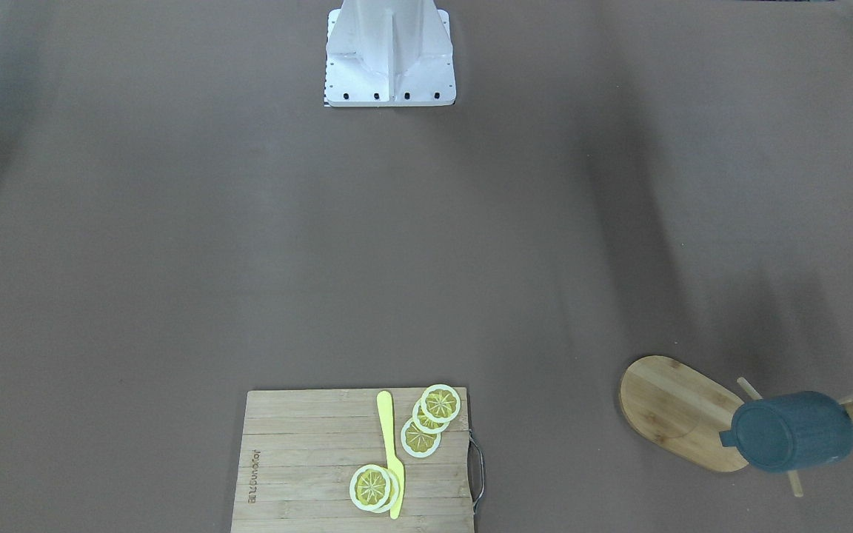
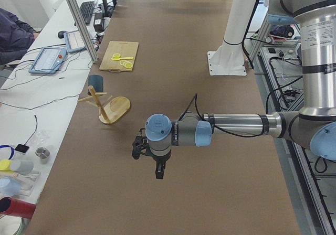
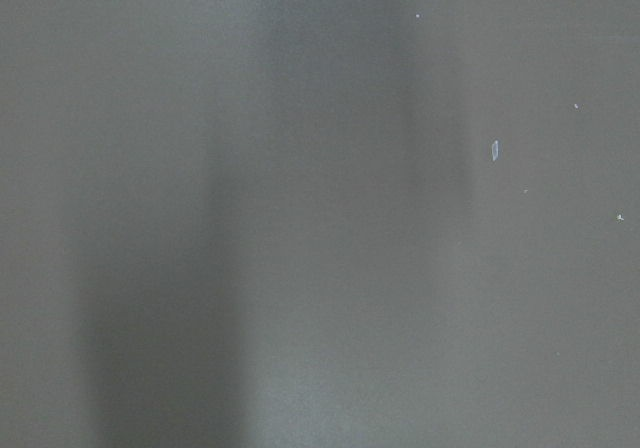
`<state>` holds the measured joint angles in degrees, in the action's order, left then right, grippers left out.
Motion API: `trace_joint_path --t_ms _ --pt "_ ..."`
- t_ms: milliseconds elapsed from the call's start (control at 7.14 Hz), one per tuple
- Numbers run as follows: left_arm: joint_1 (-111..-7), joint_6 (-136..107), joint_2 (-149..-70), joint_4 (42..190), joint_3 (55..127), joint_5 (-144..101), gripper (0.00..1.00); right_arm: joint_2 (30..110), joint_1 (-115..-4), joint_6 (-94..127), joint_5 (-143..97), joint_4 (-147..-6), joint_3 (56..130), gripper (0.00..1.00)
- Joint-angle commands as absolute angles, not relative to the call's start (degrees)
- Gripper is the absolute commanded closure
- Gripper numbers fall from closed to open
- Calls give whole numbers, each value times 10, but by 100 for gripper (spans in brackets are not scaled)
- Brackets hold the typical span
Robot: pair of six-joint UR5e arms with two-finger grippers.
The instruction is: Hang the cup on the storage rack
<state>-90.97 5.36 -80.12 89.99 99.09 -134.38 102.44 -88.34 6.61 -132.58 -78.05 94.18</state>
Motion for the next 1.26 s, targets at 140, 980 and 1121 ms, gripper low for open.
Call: trace_joint_path --t_ms 140,980,1121 --pt "-910 54 -802 900 991 -1344 1 1025 -883 66 -1325 -780 947 0" --pt "-911 54 -802 900 991 -1344 1 1039 -883 67 -1330 -780 975 0" --pt "-911 54 -802 900 991 -1344 1 1045 -884 67 -1330 -780 983 0"
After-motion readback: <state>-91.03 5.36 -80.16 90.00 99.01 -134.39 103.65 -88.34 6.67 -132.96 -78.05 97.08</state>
